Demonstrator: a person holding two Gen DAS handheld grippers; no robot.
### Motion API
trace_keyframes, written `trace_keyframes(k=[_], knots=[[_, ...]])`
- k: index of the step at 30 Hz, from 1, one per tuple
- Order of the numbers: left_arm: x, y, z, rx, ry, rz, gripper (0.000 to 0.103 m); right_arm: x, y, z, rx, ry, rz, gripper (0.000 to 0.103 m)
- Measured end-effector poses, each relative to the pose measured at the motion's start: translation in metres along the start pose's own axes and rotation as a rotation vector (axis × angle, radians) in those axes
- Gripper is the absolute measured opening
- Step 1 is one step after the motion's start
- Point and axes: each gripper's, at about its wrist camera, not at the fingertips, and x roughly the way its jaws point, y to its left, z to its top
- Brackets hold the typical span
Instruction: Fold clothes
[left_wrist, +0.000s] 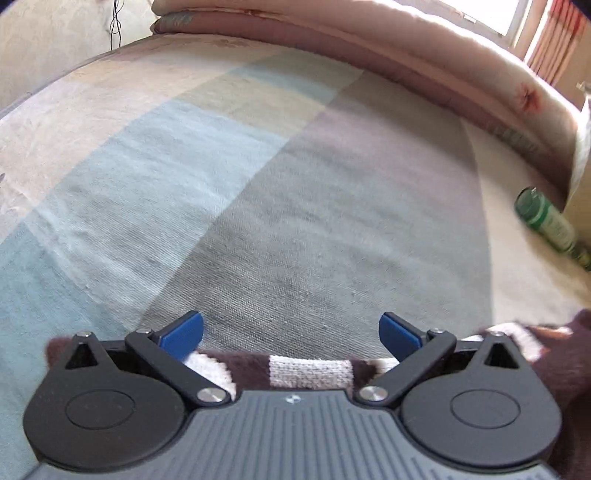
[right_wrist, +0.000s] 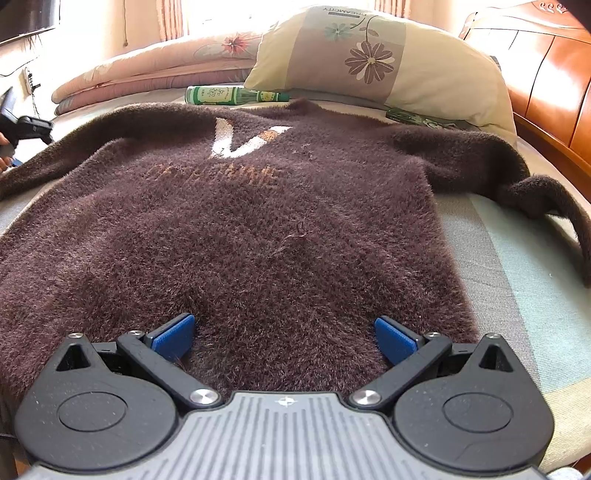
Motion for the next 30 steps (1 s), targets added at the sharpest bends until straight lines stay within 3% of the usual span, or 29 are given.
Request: trace_keyframes(k=[4, 8, 12, 15, 17, 22, 25, 28, 30], knots=[[-0.03, -0.008, -0.005, 0.128, -0.016, -0.055, 0.101, 0.001, 0.0, 0.001, 0.008, -0.004, -0.007, 0.103], [-0.047, 0.007, -0.019, 0.06, 0.066, -0.201, 0.101, 0.001, 0.001, 0.0, 0.011, -0.007, -0.012, 0.103], [-0.05, 0.014, -0.038, -0.069, 0.171, -0.457, 0.101, 0.001, 0.003, 0.001, 0.019, -0.006, -0.022, 0.103], [-0.032, 0.016, -0.042, -0.113, 0.201, -0.434, 0.101, 0.0, 0.004, 0.0, 0.023, -0.007, -0.027, 0.103], [-0.02, 0.02, -0.04, -0.147, 0.174, -0.41, 0.101, 0.0, 0.004, 0.0, 0.026, -0.008, -0.031, 0.103], [-0.018, -0.012, -0.018, -0.072, 0.104, -0.131, 0.099, -0.001, 0.005, 0.0, 0.029, -0.008, -0.036, 0.103], [-0.039, -0.056, -0.017, 0.018, 0.058, -0.207, 0.099, -0.001, 0.005, 0.0, 0.029, -0.008, -0.038, 0.103], [-0.061, -0.11, -0.021, 0.099, 0.029, -0.391, 0.1, 0.0, 0.005, 0.001, 0.027, 0.008, -0.037, 0.103], [-0.069, -0.151, -0.025, 0.17, 0.006, -0.453, 0.1, -0.001, 0.005, 0.005, 0.021, 0.036, -0.032, 0.103]])
